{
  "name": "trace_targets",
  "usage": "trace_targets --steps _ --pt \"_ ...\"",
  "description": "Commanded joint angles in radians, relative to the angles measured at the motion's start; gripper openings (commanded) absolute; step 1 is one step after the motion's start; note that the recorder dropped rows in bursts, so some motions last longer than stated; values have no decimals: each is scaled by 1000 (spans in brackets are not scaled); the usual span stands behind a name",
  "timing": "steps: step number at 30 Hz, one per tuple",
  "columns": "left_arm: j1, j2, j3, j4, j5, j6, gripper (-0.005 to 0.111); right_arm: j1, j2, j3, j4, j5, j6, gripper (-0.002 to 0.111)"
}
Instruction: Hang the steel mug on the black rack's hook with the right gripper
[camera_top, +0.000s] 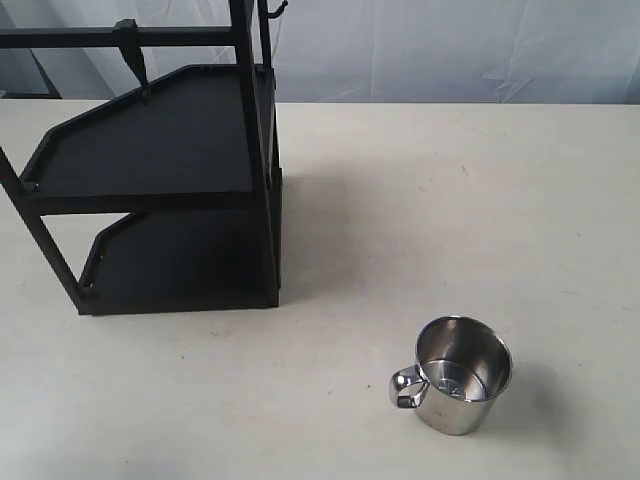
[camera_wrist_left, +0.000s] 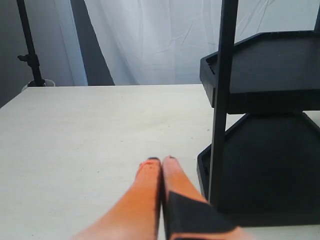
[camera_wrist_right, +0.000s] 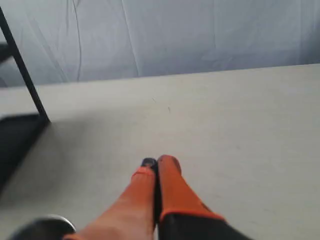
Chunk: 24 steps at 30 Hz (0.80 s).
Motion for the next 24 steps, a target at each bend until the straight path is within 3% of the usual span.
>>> trace_targets --steps 1,6,10,15,20,24 --pt "-1 -5 -2 8 -6 0 2 -6 -6 1 360 -254 99 -1" --pt "-1 -5 -2 8 -6 0 2 -6 -6 1 770 -440 168 -1" --pt "-1 -5 -2 8 -6 0 2 -6 -6 -9 765 -394 173 -1" --pt "-1 -5 -2 8 -6 0 2 -6 104 -162 592 -236 161 -1" --pt "-1 -5 -2 8 -6 0 2 -6 393 -434 217 -6 160 -1" --pt "-1 -5 -2 8 -6 0 2 -6 665 -755 -52 347 160 -1"
